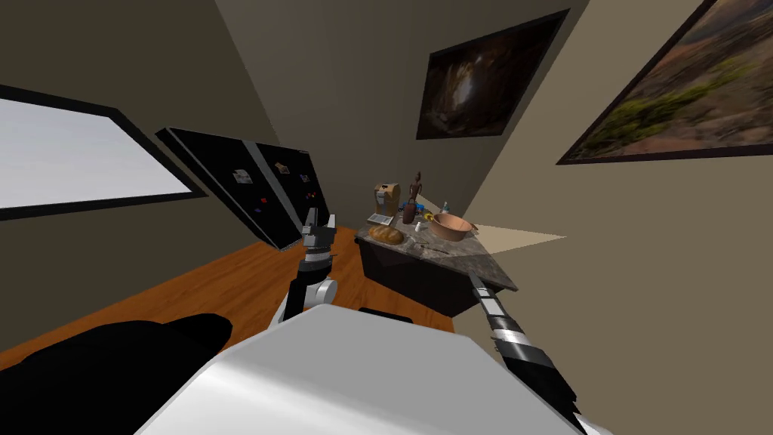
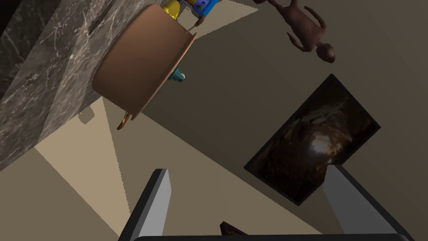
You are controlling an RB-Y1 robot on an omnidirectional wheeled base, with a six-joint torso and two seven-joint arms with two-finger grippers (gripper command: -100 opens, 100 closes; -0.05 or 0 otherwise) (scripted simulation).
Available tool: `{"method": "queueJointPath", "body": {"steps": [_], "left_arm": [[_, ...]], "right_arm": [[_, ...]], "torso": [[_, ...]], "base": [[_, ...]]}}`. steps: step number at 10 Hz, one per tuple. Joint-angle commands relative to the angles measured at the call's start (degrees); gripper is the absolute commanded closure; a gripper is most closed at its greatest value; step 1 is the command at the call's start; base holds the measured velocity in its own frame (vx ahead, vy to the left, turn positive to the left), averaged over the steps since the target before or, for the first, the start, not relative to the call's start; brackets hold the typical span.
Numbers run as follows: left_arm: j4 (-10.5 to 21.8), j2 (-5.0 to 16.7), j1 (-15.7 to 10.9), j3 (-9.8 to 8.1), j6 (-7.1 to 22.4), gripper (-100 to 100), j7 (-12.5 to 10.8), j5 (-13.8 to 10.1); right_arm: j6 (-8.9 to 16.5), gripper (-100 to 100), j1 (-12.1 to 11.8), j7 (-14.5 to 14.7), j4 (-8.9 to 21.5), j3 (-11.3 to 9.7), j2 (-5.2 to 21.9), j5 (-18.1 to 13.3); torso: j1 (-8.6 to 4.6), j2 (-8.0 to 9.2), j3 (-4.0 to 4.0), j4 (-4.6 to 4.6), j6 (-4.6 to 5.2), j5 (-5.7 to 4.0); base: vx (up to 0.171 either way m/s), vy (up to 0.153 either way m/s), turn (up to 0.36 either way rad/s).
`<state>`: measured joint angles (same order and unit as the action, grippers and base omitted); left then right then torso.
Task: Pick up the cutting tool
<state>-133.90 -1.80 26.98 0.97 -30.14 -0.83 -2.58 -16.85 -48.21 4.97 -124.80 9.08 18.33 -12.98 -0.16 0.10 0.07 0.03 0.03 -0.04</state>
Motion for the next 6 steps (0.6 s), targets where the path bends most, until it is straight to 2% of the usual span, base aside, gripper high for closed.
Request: {"method": "queueJointPath", "body": {"steps": [1,2,3,4,5,6], "left_arm": [[0.0,0.0,0.0,0.0,0.0,0,0.0,0.0],[0.0,0.0,-0.01,0.01,0.0,0,0.0,0.0],[0.0,0.0,0.0,0.0,0.0,0,0.0,0.0],[0.0,0.0,-0.01,0.0,0.0,0,0.0,0.0],[0.0,0.0,0.0,0.0,0.0,0,0.0,0.0],[0.0,0.0,-0.01,0.01,0.0,0,0.0,0.0]], "right_arm": [[-0.07,-100,-2.86,0.19,2.42,1.19,2.25,-2.24],[-0.07,-100,-3.57,0.19,2.42,1.19,2.25,-2.24],[0.27,-100,-5.36,0.5,4.13,1.97,4.14,-4.33],[0.27,-100,-6.34,0.5,4.13,1.97,4.14,-4.33],[0.58,-100,-8.9,0.81,5.85,2.75,6.09,-6.42],[0.58,-100,-9.17,0.81,5.85,2.75,6.09,-6.42]], "torso": [[0.0,0.0,0.0,0.0,0.0,0.0],[0.0,-0.02,-0.02,-0.01,-0.05,0.0],[-0.01,-0.04,-0.03,-0.01,0.0,0.0],[-0.01,-0.03,-0.02,-0.01,-0.03,0.0],[-0.02,-0.06,-0.04,-0.01,0.0,0.0],[-0.02,-0.09,-0.05,-0.02,-0.06,-0.01]], "base": [[-0.03,-0.012,0.286],[-0.026,-0.023,0.149],[-0.029,-0.018,0.27],[-0.023,-0.024,0.146],[-0.021,-0.016,0.366],[-0.014,-0.02,0.144]]}}
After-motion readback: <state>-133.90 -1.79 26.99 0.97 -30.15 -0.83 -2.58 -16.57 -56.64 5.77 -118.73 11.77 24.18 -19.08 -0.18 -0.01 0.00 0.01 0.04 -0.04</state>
